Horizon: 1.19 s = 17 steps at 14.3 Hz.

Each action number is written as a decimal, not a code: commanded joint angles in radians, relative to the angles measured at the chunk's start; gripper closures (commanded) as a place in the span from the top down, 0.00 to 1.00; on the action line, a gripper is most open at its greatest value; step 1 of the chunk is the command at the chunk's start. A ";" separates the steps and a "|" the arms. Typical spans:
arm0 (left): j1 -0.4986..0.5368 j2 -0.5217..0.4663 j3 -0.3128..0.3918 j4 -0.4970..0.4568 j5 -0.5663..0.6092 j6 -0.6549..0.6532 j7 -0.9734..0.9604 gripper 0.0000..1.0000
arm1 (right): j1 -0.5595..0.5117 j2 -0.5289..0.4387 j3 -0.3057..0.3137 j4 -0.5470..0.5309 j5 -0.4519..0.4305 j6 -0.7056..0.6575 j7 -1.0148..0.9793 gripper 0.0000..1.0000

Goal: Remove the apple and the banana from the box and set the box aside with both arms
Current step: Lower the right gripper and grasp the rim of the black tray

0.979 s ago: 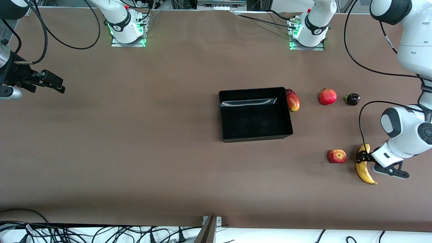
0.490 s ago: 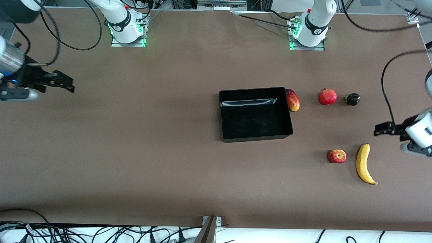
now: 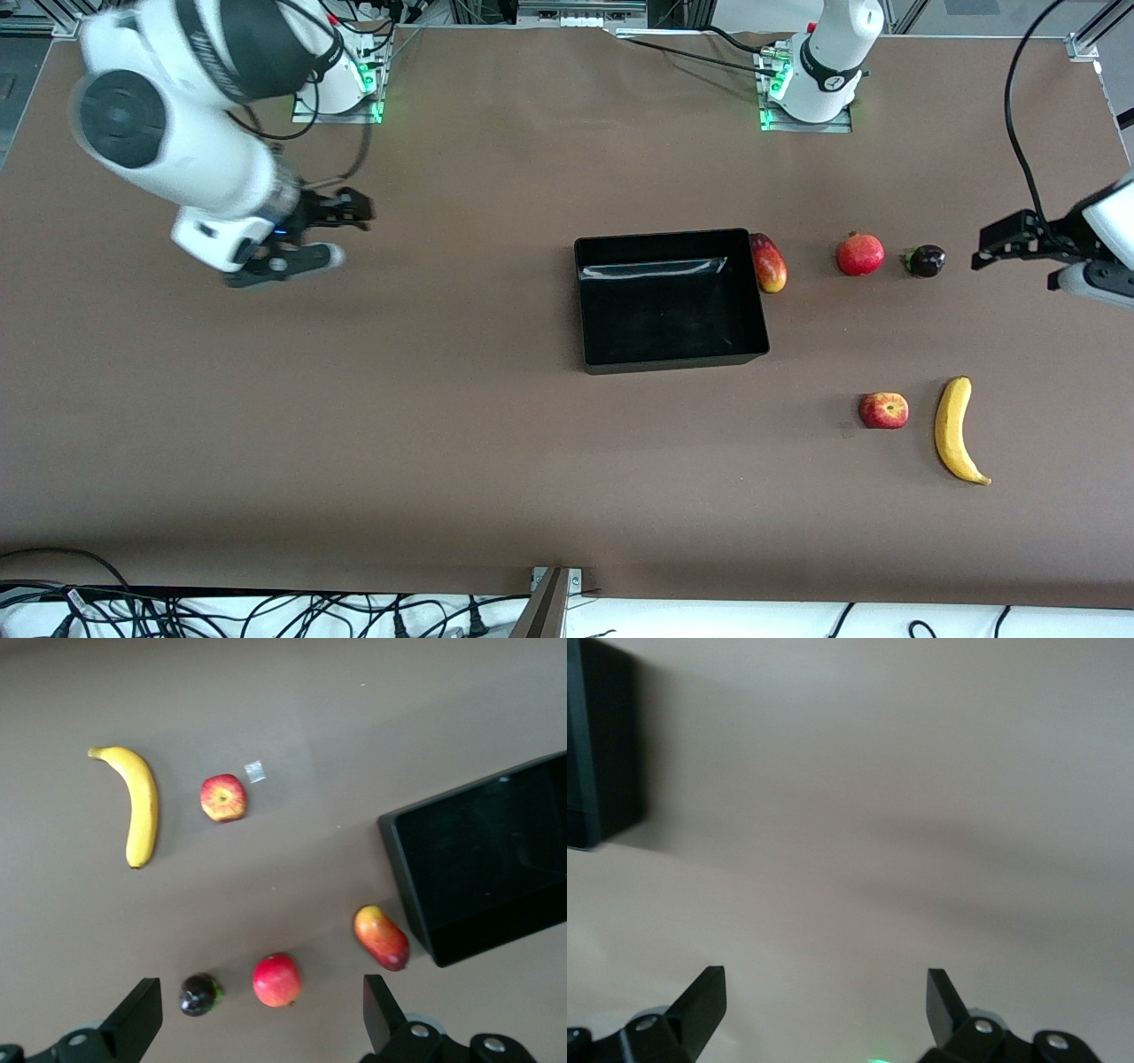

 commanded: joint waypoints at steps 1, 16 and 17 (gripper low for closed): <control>-0.085 -0.063 0.039 -0.055 -0.009 -0.019 -0.040 1.00 | 0.116 0.087 -0.012 0.020 0.047 0.135 0.081 1.00; -0.101 -0.136 -0.005 -0.106 0.059 -0.071 -0.186 1.00 | 0.440 0.541 -0.022 0.137 -0.082 0.724 0.278 0.92; -0.089 -0.136 -0.030 -0.104 0.059 -0.072 -0.213 1.00 | 0.442 0.557 -0.022 0.137 -0.085 0.741 0.278 0.82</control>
